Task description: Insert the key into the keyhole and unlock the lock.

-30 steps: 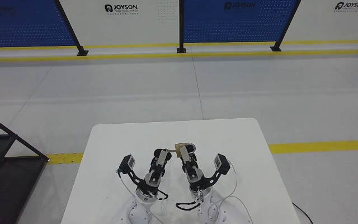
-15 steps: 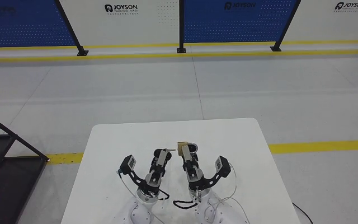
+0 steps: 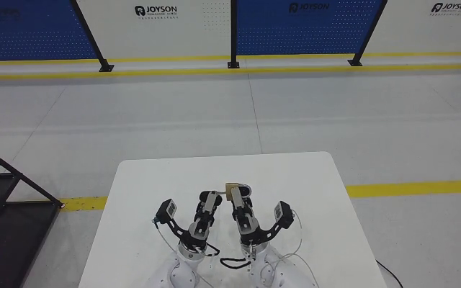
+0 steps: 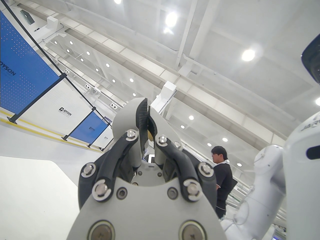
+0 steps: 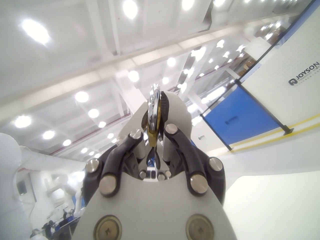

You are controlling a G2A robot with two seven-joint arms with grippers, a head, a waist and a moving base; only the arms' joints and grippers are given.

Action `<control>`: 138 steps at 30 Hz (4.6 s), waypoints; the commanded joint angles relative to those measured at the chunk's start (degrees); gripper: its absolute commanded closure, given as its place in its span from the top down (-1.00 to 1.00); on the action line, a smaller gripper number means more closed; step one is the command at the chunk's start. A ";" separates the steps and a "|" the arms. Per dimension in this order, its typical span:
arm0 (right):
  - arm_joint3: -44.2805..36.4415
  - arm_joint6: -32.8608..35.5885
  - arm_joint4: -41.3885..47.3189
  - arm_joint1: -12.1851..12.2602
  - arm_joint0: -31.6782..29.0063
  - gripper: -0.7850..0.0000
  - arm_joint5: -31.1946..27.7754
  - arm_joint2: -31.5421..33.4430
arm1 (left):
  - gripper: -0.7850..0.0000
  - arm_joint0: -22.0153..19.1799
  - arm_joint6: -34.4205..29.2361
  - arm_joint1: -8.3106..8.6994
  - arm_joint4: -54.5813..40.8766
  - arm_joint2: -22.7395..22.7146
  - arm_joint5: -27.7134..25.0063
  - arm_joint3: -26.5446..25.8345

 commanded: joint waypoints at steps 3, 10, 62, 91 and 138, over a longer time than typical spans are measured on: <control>0.07 -0.73 -0.38 -0.23 -0.04 -1.00 0.50 0.10 | -1.00 -0.04 0.05 -0.19 -0.15 0.07 -0.01 0.15; 0.95 -2.01 -2.08 -0.85 0.23 -1.00 2.32 -0.53 | -1.00 -0.27 0.42 -0.62 0.25 0.39 -0.01 0.66; 1.03 2.35 -2.94 -1.45 -0.58 -1.00 0.60 1.66 | -0.75 0.44 -0.08 0.22 3.17 -2.88 -0.01 0.82; 1.11 5.37 -3.22 -1.64 -0.66 -1.00 0.78 2.21 | -1.00 -0.16 3.67 0.03 11.21 -4.02 0.39 2.06; -4.44 27.82 4.37 2.25 -4.82 -1.00 -11.66 10.06 | -0.07 5.39 -37.91 11.57 -21.60 -7.49 -0.01 -7.83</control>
